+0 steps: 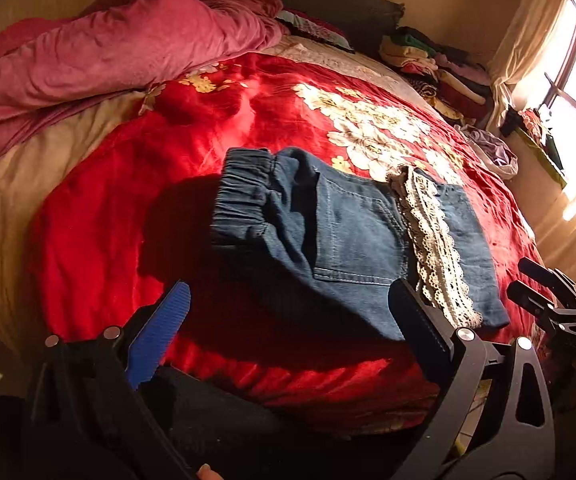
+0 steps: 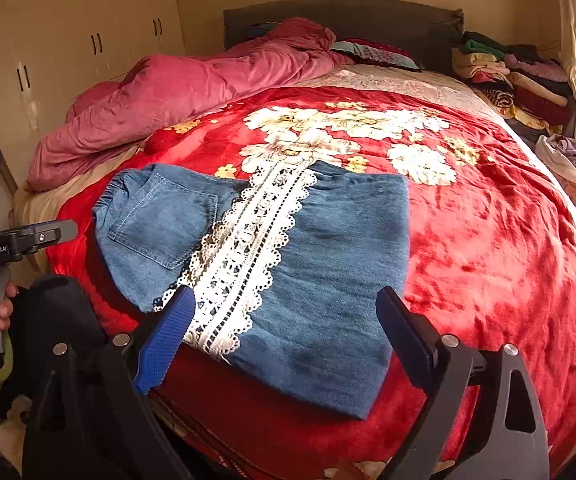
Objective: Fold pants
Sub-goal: 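Grasp the elastic waistband end with the left gripper and lift it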
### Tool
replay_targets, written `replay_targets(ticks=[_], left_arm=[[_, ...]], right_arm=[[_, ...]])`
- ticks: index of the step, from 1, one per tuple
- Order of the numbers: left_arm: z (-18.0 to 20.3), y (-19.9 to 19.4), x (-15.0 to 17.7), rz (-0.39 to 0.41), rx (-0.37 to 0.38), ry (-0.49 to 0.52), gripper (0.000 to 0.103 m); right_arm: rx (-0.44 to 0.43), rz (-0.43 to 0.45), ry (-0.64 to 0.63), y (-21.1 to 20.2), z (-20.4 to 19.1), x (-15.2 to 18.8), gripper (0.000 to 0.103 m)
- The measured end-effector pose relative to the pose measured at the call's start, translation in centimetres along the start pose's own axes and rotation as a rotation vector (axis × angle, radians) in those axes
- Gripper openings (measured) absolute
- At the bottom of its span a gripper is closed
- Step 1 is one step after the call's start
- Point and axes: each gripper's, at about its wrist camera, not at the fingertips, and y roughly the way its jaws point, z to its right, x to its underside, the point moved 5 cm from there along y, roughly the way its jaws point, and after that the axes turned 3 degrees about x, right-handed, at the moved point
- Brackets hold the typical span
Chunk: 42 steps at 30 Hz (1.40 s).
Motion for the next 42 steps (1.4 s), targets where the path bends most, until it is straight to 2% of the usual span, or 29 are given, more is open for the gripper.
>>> replay_targets(ticks=[10,19,21,24,26,31,38,42], left_arm=[[-2.9,1.6,0.7,-0.024,0.007,-0.095,0.093],[-3.2,3.3,1.6,-0.057,0.072,-0.156,0.093],[-3.0,3.3,1.6,-0.049,0.090,-0.161,0.089],[-2.7,3.8,1.7,-0.064,0.139,-0.190,0.076],[-2.5,4.2,1.6,-0.077,0.161,-0.195,0.061],[-1.3,5.9,1.7,-0.122,0.213,-0.177,0.038],[-1.6,6.6,2.2,-0.123,0.254,-0.197,0.037],[-1.8,6.6,2.4,-0.119,0.275,-0.212,0.037]], right_arm=[[-0.078,0.006,-0.084,2.6,-3.5,-4.1,0.091],[-0.154,-0.037,-0.185,6.5,-7.2,-8.4,0.091],[-0.179,-0.052,-0.216,7.1,-8.2,-9.1,0.091],[-0.211,-0.078,-0.240,8.2,-9.6,-9.9,0.091],[-0.245,-0.099,-0.254,8.9,-10.6,-10.2,0.091],[-0.269,-0.134,-0.330,10.7,-13.2,-10.9,0.091],[-0.321,-0.210,-0.455,14.5,-16.9,-10.9,0.091],[-0.330,-0.256,-0.468,16.7,-18.3,-11.0,0.091]])
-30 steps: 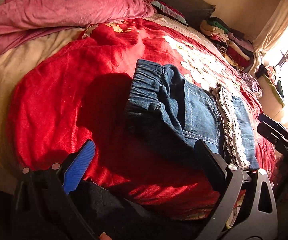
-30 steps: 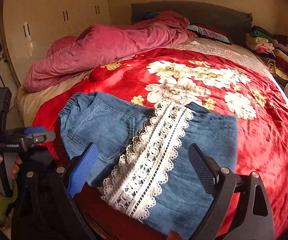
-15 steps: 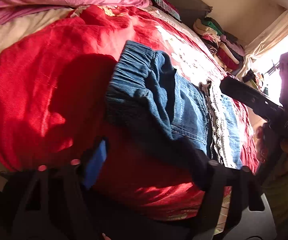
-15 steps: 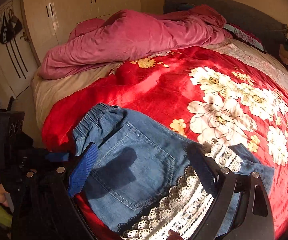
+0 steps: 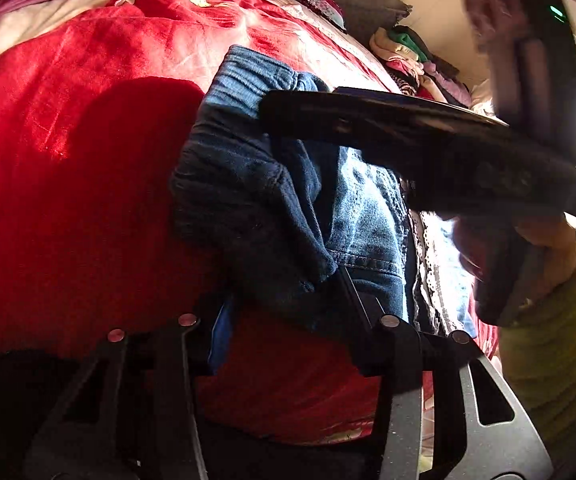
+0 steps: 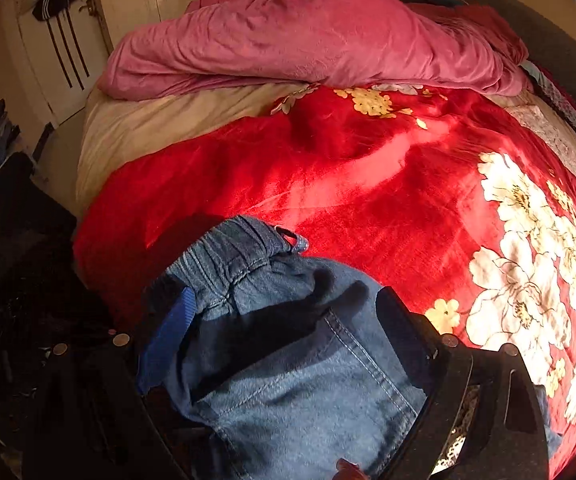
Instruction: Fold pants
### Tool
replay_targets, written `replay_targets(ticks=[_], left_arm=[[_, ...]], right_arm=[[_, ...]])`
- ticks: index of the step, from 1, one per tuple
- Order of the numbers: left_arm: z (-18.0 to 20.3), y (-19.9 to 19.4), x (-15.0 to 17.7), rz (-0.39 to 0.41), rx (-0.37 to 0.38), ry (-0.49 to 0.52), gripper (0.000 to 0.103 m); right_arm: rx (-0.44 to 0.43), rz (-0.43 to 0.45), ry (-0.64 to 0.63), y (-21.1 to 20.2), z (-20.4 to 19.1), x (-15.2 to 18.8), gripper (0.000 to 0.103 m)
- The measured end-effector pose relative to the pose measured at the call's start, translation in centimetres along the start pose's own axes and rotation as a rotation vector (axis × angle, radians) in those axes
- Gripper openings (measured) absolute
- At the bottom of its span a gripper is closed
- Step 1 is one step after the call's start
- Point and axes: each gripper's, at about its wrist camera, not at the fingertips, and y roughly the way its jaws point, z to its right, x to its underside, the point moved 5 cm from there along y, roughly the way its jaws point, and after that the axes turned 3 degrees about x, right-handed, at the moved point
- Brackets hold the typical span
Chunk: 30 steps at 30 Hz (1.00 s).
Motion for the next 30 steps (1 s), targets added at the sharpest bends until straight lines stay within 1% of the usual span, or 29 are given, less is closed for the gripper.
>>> replay_targets(ticks=[3,7,9,10,12,14,16,18,20,23,27,30], left_arm=[[-0.2,-0.1,0.2,-0.003,0.005,-0.004,0.037],[-0.2,-0.1,0.2,-0.003,0.012,-0.007,0.037],[-0.3,-0.2,0.2,-0.003,0.017,-0.011,0.038],[-0.3,-0.2,0.3,-0.003,0.017,-0.012,0.038],[-0.4,-0.1,0.3,-0.006,0.017,-0.012,0.038],[-0.3,-0.4,0.6,-0.005,0.018,-0.010,0.038],[-0.2,-0.4,0.7,-0.004,0.015,-0.008,0.038],[0.2,-0.6,0.7,0.007,0.002,0.001,0.043],[1.1,-0.6,0.7,0.021,-0.015,0.022,0.052],[2.2,-0.4,0.7,0.013,-0.037,0.046,0.055],[4.8,0.4,0.2,-0.004,0.005,0.073,0.055],[7.4,1.0,0.1,-0.022,0.061,0.107,0.055]], right_arm=[[-0.050,-0.029,0.029,1.3,0.0,-0.6,0.091],[-0.098,-0.055,0.032,2.8,-0.1,-1.0,0.091],[-0.146,-0.070,0.049,3.6,-0.3,-0.7,0.090],[-0.173,-0.074,0.059,4.1,-0.4,-0.6,0.080],[-0.193,-0.062,0.062,4.3,-0.7,-0.3,0.063],[-0.200,-0.034,0.074,3.5,-0.5,-0.2,0.055],[-0.216,0.000,0.097,2.2,0.0,0.0,0.043],[-0.242,0.036,0.113,0.6,0.7,0.3,0.038],[-0.265,0.071,0.127,-1.3,1.4,0.8,0.036],[-0.288,0.126,0.145,-4.0,2.7,1.7,0.035],[-0.301,0.195,0.170,-7.2,4.6,3.0,0.035],[-0.294,0.231,0.195,-8.9,6.3,4.0,0.035]])
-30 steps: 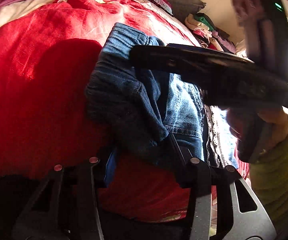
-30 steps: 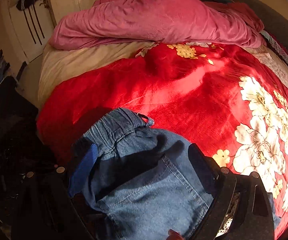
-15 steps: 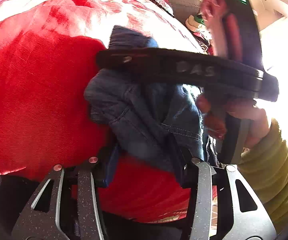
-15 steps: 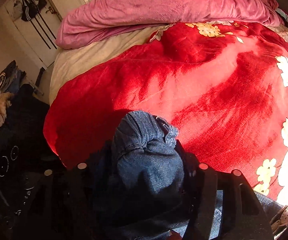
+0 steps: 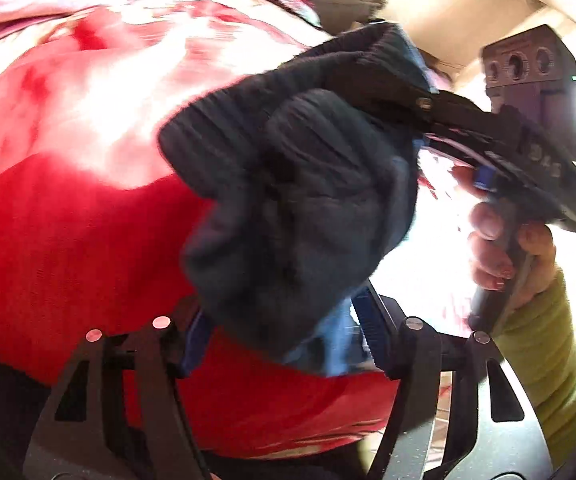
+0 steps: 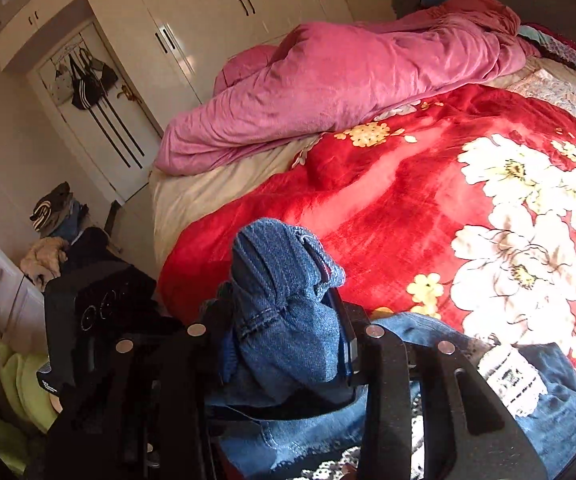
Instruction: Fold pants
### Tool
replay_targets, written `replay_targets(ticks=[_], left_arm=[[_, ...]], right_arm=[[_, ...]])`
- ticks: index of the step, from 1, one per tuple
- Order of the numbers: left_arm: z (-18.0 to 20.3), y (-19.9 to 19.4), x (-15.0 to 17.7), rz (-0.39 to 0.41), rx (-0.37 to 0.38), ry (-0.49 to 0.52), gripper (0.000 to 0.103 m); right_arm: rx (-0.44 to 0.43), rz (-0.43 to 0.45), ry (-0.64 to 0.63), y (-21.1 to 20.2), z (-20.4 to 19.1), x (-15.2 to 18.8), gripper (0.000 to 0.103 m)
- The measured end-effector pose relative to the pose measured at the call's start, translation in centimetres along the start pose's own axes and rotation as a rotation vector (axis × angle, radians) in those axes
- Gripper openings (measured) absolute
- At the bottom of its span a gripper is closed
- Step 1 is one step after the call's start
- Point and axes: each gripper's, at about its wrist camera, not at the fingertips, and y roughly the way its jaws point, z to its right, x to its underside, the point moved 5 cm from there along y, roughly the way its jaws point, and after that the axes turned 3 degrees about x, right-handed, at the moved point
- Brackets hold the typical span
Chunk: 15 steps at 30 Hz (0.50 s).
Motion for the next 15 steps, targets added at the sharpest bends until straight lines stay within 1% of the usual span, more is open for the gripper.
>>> replay_targets(ticks=[2,6,8,9,10,11,13,15], left_arm=[[2.0,0.6,-0.3,-0.006,0.010,0.038,0.055],[5.1,1.4,-0.1,-0.008,0.006,0.106,0.055],[6.2,1.7,-0.1,-0.006,0.018,0.127,0.055],[6.8,1.9,0.3,-0.008,0.028,0.145,0.056],[7.6,2.4,-0.2,-0.012,0.038,0.164,0.058],[8.3,2.7,0.2,-0.023,0.054,0.186,0.061],[9.5,3.4,1.0,-0.057,0.088,0.223,0.063],[10.3,3.9,2.0,-0.076,0.106,0.257,0.063]], right_arm=[[0.004,0.026,0.015,-1.4,0.9,0.2,0.035],[0.014,0.076,0.037,-4.1,2.7,0.9,0.036],[0.031,0.103,0.046,-5.4,3.6,1.3,0.039],[0.040,0.120,0.054,-6.1,4.0,1.6,0.045],[0.041,0.137,0.071,-6.8,4.6,1.9,0.055],[0.043,0.158,0.094,-7.7,5.2,2.4,0.060],[0.080,0.191,0.139,-9.6,6.9,3.5,0.072],[0.136,0.207,0.188,-11.1,8.3,5.2,0.073]])
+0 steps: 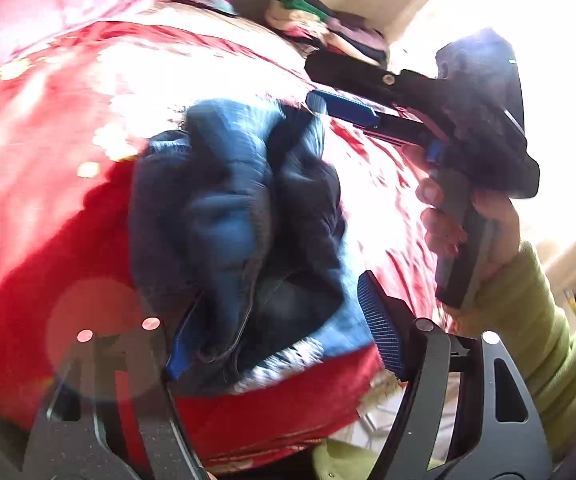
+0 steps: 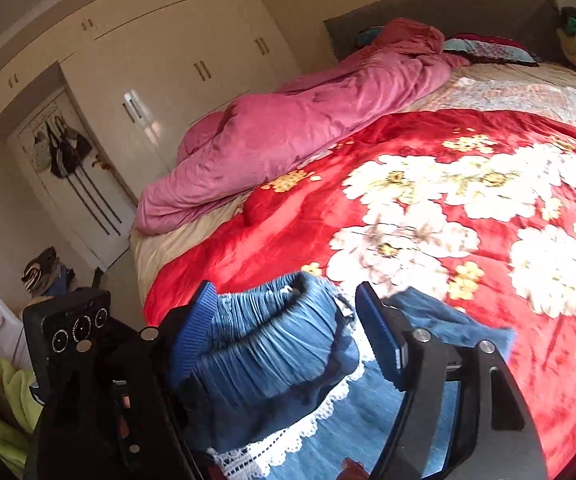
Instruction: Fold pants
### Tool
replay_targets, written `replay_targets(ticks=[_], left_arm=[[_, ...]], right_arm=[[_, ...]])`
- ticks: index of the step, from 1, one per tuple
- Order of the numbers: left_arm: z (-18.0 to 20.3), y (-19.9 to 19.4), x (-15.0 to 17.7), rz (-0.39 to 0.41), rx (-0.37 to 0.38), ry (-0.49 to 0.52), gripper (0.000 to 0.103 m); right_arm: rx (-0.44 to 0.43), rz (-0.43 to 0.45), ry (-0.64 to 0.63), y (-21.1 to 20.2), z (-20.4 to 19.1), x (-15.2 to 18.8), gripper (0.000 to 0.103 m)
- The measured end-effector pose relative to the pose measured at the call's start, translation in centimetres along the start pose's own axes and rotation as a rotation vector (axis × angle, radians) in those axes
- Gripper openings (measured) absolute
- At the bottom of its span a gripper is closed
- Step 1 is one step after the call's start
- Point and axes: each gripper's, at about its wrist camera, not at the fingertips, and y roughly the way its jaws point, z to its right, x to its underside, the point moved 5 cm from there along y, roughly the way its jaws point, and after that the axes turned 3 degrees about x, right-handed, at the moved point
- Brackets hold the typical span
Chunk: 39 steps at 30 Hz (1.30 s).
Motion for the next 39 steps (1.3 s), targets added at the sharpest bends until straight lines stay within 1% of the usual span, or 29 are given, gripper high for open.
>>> replay_targets(ticks=[3,6,8,9,11,12,13,16,20,21,23,27,30,32,34,39], left_arm=[[0.5,0.7,0.7,-0.029,0.016,0.008,0.063],[0.8,1.2,1.3,-0.043,-0.022,0.038,0.063],[2.0,1.3,1.9,-0.049,-0.036,0.050,0.064],[2.0,1.4,2.0,-0.052,-0.045,0.053,0.064],[2.1,1.7,2.1,-0.056,-0.053,0.060,0.064],[1.9,1.8,2.2,-0.060,-0.050,0.058,0.064],[1.8,1.9,2.4,-0.062,-0.051,0.055,0.064],[1.4,1.7,2.3,-0.057,-0.054,0.054,0.064],[0.9,0.6,1.8,-0.019,-0.084,0.069,0.065],[0.9,0.3,1.8,-0.017,-0.094,0.067,0.065],[0.8,-0.3,1.6,-0.004,-0.106,0.062,0.072],[0.6,-0.8,1.2,0.006,-0.129,0.063,0.073],[0.5,-1.2,1.2,0.009,-0.146,0.062,0.076],[0.4,-1.4,1.1,0.011,-0.153,0.058,0.078],[0.3,-1.6,1.1,0.016,-0.159,0.057,0.079],[0.0,-2.0,0.9,0.024,-0.175,0.053,0.084]], right_arm=[[0.103,-0.004,0.042,-1.3,1.9,2.0,0.074],[0.125,-0.027,0.071,-1.4,2.4,4.0,0.074],[0.139,-0.049,0.077,-1.1,2.5,5.1,0.075],[0.177,-0.067,0.072,-0.7,2.8,5.5,0.075],[0.319,-0.137,0.056,0.2,4.1,6.9,0.075],[0.354,-0.165,0.056,0.6,4.6,7.5,0.075],[0.352,-0.173,0.064,0.9,4.9,8.1,0.075],[0.352,-0.159,0.089,0.6,5.2,8.7,0.075],[0.346,-0.089,0.053,-1.6,3.5,7.9,0.077],[0.346,-0.078,0.050,-2.1,3.3,7.7,0.080],[0.353,-0.056,0.053,-3.2,3.0,7.7,0.083],[0.369,-0.027,0.042,-5.0,2.2,7.9,0.084],[0.382,-0.013,0.029,-6.1,1.5,8.2,0.084],[0.397,0.002,0.008,-6.9,1.0,8.3,0.092],[0.418,0.016,-0.013,-7.6,0.6,8.3,0.093],[0.439,0.035,-0.054,-9.1,-0.4,8.4,0.093]])
